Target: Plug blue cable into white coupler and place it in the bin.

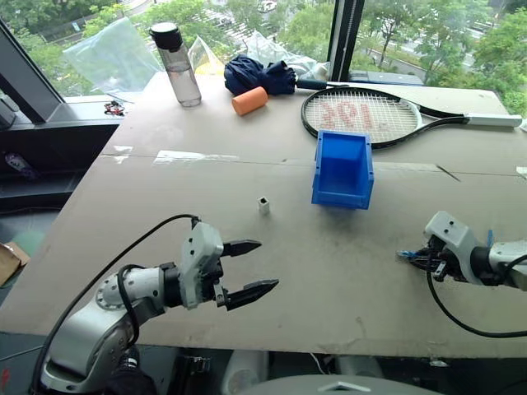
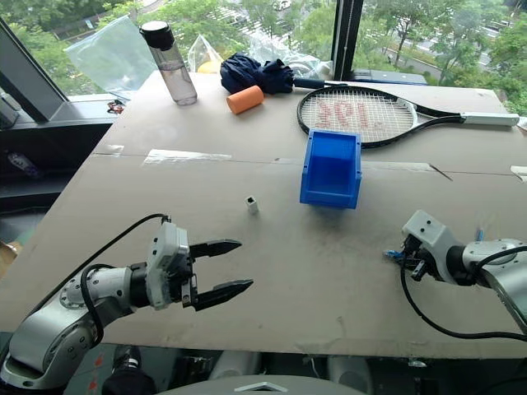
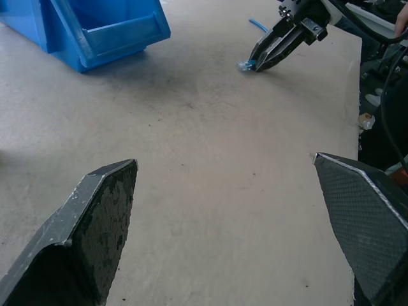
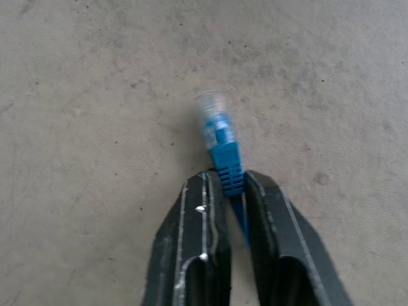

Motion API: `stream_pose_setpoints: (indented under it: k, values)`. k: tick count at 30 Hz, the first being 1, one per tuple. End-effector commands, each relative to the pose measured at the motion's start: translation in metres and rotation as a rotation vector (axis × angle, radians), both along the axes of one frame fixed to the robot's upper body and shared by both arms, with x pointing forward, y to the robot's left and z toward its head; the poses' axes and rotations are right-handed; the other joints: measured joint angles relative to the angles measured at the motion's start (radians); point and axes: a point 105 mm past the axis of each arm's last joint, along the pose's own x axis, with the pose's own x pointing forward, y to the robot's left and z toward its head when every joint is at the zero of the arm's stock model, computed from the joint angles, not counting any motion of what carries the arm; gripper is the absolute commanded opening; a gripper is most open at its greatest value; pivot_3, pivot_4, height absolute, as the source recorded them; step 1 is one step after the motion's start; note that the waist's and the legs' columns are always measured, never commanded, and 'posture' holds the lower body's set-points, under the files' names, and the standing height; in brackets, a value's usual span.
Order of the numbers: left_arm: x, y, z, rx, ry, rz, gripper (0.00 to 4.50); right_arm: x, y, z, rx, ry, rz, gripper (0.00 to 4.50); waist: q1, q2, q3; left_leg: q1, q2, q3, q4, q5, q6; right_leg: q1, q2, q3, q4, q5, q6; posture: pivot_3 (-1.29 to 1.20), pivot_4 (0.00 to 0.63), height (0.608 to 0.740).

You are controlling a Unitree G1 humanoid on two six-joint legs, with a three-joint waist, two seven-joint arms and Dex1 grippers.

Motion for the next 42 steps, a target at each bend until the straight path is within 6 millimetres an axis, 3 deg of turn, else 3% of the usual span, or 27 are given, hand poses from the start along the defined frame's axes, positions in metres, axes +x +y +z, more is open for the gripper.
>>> stream_pose_setpoints:
  k: [1,5,8,13,18,19,20,22,25,30,33,40,42]
  values:
    - [-0.003,-0.006,0.009,-0.014,-0.045,-0.026,4.50,-0.002,0.010,-0.001,0.009,-0.012,0.024,0.09,-0.002,0.000,0.000,0.000,0.000,0.000,0.000,0.000,0.000,0.000,0.000,0.000,0.000,-0.001,0.002,0.00,0.150,0.740]
    - [0.001,-0.005,0.010,-0.014,-0.044,-0.023,4.50,-0.001,0.047,0.011,0.083,-0.064,0.130,0.09,-0.014,0.000,0.000,0.001,0.002,0.000,0.001,0.000,0.000,0.000,0.002,0.001,0.001,-0.001,0.002,0.00,0.150,0.740]
    - [0.002,-0.006,0.008,-0.006,-0.045,-0.036,4.50,0.015,0.075,0.014,0.040,-0.150,0.198,0.09,-0.024,0.004,0.002,0.001,0.004,0.000,0.000,0.000,0.000,-0.001,0.004,0.002,0.002,0.000,-0.001,0.00,0.150,0.740]
    - [0.006,-0.009,0.007,0.021,-0.065,-0.049,4.50,0.029,0.138,0.016,0.047,-0.163,0.386,0.09,-0.023,0.006,0.004,-0.001,0.003,0.000,0.000,0.000,0.000,-0.003,0.005,0.002,0.002,0.001,-0.001,0.00,0.150,0.740]
    - [0.007,-0.013,0.004,0.056,-0.076,-0.069,4.50,0.034,0.163,0.008,0.003,-0.130,0.525,0.09,-0.013,0.006,0.004,-0.002,0.001,-0.001,-0.001,0.000,0.000,-0.003,0.003,0.000,0.001,0.001,-0.002,0.00,0.150,0.740]
    - [0.008,-0.014,0.001,0.076,-0.074,-0.077,4.50,0.033,0.163,0.004,-0.011,-0.115,0.556,0.09,-0.014,0.005,0.003,-0.002,0.000,-0.001,-0.001,0.000,0.000,-0.003,0.002,0.000,0.001,0.001,-0.002,0.00,0.150,0.740]
    - [0.009,-0.015,-0.001,0.091,-0.071,-0.083,4.50,0.032,0.162,0.002,-0.022,-0.106,0.577,0.82,-0.016,0.005,0.003,-0.001,0.000,-0.002,-0.001,0.000,0.000,-0.002,0.002,0.001,0.001,0.001,-0.002,0.00,0.150,0.740]
    - [0.013,-0.018,-0.007,0.129,-0.076,-0.101,4.50,0.030,0.157,-0.001,-0.039,-0.101,0.597,1.54,-0.017,0.005,0.002,-0.001,0.000,-0.001,0.000,0.000,0.000,-0.002,0.002,0.001,0.002,0.001,-0.002,0.00,0.150,0.740]
    - [0.027,-0.024,-0.016,0.185,-0.093,-0.115,4.50,0.028,0.148,0.014,0.046,-0.152,0.565,2.88,-0.009,0.005,0.002,-0.001,-0.001,-0.001,-0.001,0.000,0.000,-0.002,0.002,0.000,0.002,0.001,-0.002,0.00,0.150,0.740]
    - [0.053,-0.048,-0.025,0.213,-0.120,-0.169,4.50,-0.007,0.123,0.042,0.249,-0.236,0.517,2.88,0.015,0.006,0.002,-0.004,-0.002,-0.004,0.000,0.000,0.000,-0.002,0.001,-0.003,0.001,0.003,0.002,0.00,0.150,0.740]
    - [0.070,-0.067,-0.030,0.209,-0.137,-0.205,4.50,-0.035,0.105,0.043,0.306,-0.266,0.435,2.88,0.007,0.005,0.002,-0.004,-0.002,-0.002,0.000,0.000,0.000,-0.001,0.002,-0.002,0.001,0.003,0.003,0.00,0.150,0.740]
    - [0.094,-0.085,-0.055,0.290,-0.122,-0.269,4.50,-0.062,0.095,0.038,0.325,-0.326,0.243,2.88,-0.004,0.005,0.002,0.000,0.000,-0.002,0.001,0.000,0.000,0.001,0.005,-0.001,0.003,0.001,0.006,0.00,0.150,0.740]
    - [0.094,-0.084,-0.063,0.322,-0.110,-0.308,3.99,-0.066,0.097,0.036,0.332,-0.333,0.207,2.95,-0.002,0.006,0.001,0.000,0.000,-0.002,0.001,0.000,0.000,0.001,0.005,0.000,0.003,0.001,0.006,0.00,0.150,0.740]
